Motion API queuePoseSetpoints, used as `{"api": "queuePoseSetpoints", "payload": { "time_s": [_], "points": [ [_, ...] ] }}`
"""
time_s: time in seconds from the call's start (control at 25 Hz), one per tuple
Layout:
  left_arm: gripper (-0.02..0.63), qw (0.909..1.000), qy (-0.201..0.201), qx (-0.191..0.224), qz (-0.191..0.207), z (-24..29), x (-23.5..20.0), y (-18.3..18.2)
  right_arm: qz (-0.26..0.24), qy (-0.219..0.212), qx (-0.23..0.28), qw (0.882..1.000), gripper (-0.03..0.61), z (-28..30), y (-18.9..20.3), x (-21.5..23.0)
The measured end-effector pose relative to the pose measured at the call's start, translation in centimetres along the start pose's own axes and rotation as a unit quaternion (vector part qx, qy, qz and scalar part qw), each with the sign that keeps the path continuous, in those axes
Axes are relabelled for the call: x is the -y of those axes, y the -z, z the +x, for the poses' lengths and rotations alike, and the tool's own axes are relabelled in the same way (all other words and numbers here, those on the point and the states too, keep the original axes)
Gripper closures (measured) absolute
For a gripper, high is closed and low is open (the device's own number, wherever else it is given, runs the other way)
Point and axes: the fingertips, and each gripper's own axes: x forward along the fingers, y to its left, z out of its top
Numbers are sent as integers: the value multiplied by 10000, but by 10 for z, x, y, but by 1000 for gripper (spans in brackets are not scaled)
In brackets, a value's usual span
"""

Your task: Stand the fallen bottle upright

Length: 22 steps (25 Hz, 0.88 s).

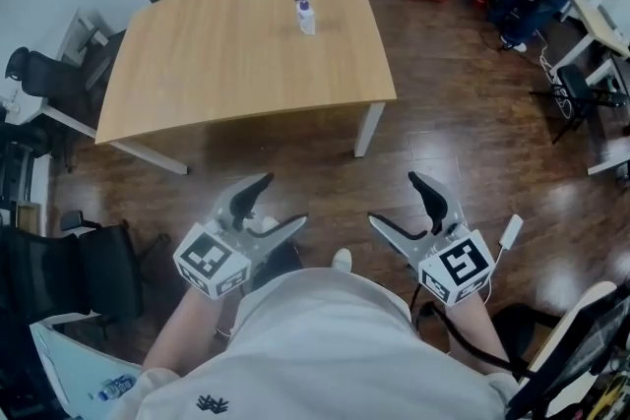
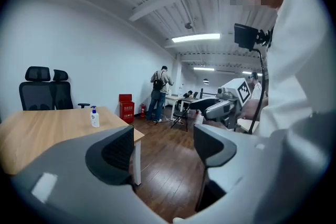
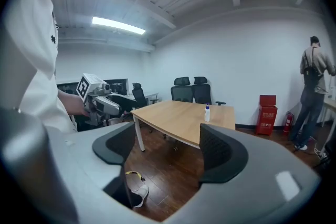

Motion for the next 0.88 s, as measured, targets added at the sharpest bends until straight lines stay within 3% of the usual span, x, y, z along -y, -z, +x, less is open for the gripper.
{"api": "queuePoseSetpoints", "payload": {
  "time_s": [0.2, 0.88],
  "points": [
    [259, 9999, 30, 146, 62, -13, 17, -9, -70, 51, 277, 9996, 189, -15, -12, -8],
    [259, 9992, -231, 331, 43, -21, 24, -3, -420, 66, 269, 9987, 206, -32, -14, -18]
  ]
}}
